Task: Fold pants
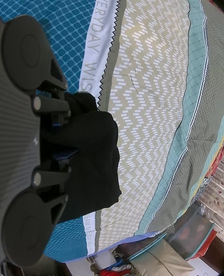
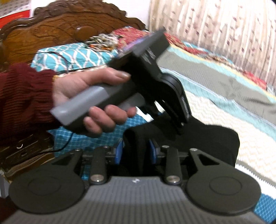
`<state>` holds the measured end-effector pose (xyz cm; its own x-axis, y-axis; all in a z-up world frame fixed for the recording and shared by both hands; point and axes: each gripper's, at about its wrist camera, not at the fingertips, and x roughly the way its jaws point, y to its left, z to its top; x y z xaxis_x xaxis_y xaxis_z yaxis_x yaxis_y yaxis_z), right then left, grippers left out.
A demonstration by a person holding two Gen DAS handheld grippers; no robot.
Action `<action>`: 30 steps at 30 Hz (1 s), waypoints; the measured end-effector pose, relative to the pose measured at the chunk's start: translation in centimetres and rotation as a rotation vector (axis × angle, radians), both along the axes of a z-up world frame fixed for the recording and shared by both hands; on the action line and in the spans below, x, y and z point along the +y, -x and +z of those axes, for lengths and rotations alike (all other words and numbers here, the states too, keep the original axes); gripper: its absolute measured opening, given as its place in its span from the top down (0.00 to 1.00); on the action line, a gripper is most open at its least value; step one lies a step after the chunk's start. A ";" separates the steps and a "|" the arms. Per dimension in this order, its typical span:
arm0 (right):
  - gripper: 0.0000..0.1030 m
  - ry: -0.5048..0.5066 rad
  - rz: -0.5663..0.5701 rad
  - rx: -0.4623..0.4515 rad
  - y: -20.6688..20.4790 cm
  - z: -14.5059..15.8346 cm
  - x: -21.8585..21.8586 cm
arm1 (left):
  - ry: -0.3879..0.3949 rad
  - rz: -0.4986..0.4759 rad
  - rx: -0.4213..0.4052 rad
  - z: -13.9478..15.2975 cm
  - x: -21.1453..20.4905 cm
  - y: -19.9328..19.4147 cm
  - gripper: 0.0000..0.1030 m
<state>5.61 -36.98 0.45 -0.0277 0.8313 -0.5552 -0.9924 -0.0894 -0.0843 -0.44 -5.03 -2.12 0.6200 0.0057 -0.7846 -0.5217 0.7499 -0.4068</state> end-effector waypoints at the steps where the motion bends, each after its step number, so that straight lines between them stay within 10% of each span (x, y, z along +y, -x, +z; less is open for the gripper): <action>1: 0.66 0.004 0.010 0.000 0.2 -0.1 0.1 | 0.000 0.000 0.000 -0.1 0.0 0.0 0.71; 19: 0.61 0.078 0.057 0.030 0.8 -0.9 1.2 | -0.033 0.047 -0.014 0.5 1.3 1.3 0.57; 24: 0.93 0.127 0.021 0.031 0.7 -1.8 2.2 | -0.043 0.025 -0.009 0.2 1.1 0.2 0.78; 30: 0.94 0.175 0.050 0.023 1.6 -2.5 2.8 | -0.060 0.028 0.008 -0.7 1.1 -0.4 0.78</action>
